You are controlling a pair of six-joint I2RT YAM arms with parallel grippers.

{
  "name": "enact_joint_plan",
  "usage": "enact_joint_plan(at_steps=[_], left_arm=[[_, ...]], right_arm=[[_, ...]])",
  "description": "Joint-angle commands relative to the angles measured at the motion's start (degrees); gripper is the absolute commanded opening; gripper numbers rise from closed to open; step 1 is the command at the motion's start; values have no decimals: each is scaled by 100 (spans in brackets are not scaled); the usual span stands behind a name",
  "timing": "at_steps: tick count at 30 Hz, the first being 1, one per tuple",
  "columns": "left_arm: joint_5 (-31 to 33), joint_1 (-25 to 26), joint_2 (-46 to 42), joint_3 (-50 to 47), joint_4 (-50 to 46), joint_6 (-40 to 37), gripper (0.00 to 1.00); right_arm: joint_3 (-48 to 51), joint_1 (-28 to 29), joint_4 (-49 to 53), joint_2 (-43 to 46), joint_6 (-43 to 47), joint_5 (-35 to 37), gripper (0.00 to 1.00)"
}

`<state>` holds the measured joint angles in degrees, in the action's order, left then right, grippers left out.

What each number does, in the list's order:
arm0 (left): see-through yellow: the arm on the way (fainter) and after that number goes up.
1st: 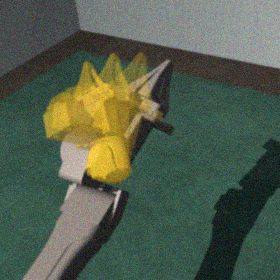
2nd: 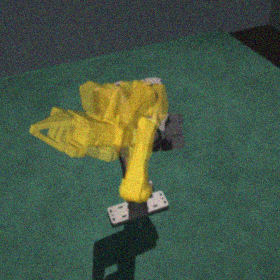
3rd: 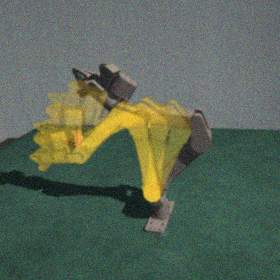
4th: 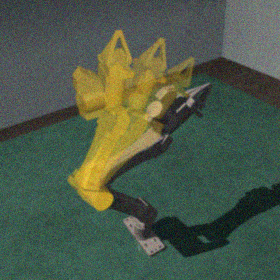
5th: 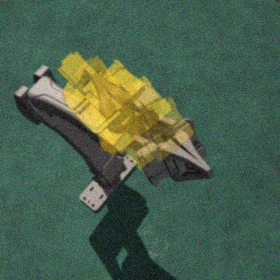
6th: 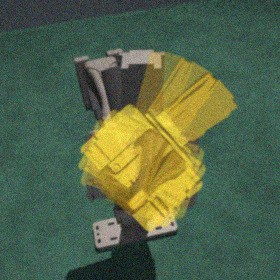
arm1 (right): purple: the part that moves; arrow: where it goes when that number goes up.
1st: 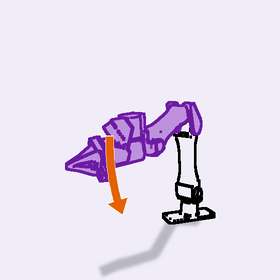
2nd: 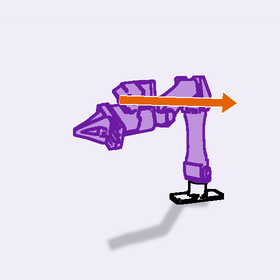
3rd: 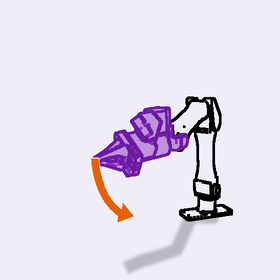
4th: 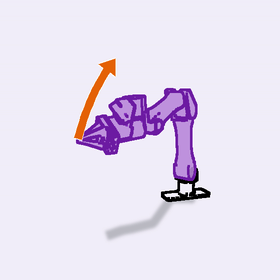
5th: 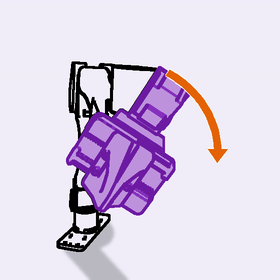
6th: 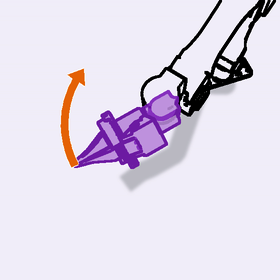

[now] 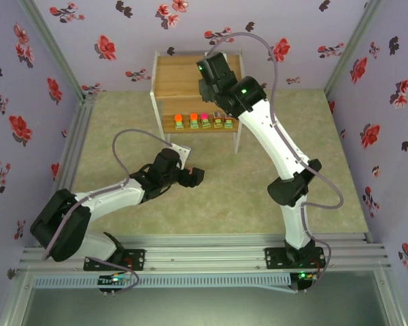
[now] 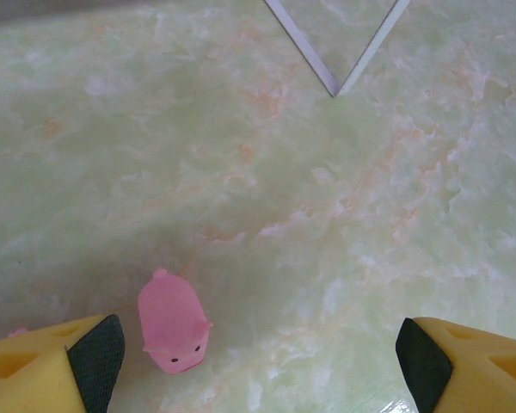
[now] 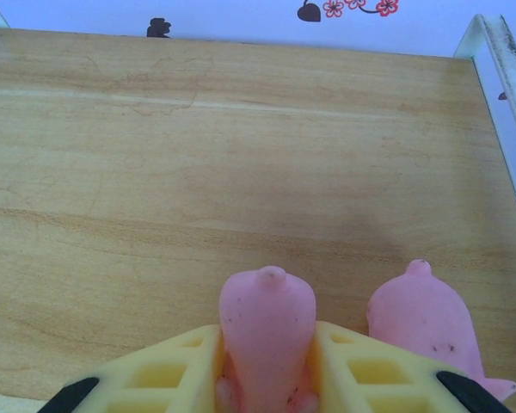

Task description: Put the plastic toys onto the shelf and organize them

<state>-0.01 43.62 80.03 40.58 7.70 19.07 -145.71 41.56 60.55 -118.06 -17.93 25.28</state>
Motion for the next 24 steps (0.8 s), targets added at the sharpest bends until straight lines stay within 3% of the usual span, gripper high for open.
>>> enact_joint_plan(at_steps=[1, 24], left_arm=[[86, 36, -50, 152, -53, -123, 87], [89, 35, 13, 187, -76, -105, 87]], right_arm=[[-166, -43, 132, -108, 150, 25, 4], [-244, -52, 149, -193, 238, 42, 17]])
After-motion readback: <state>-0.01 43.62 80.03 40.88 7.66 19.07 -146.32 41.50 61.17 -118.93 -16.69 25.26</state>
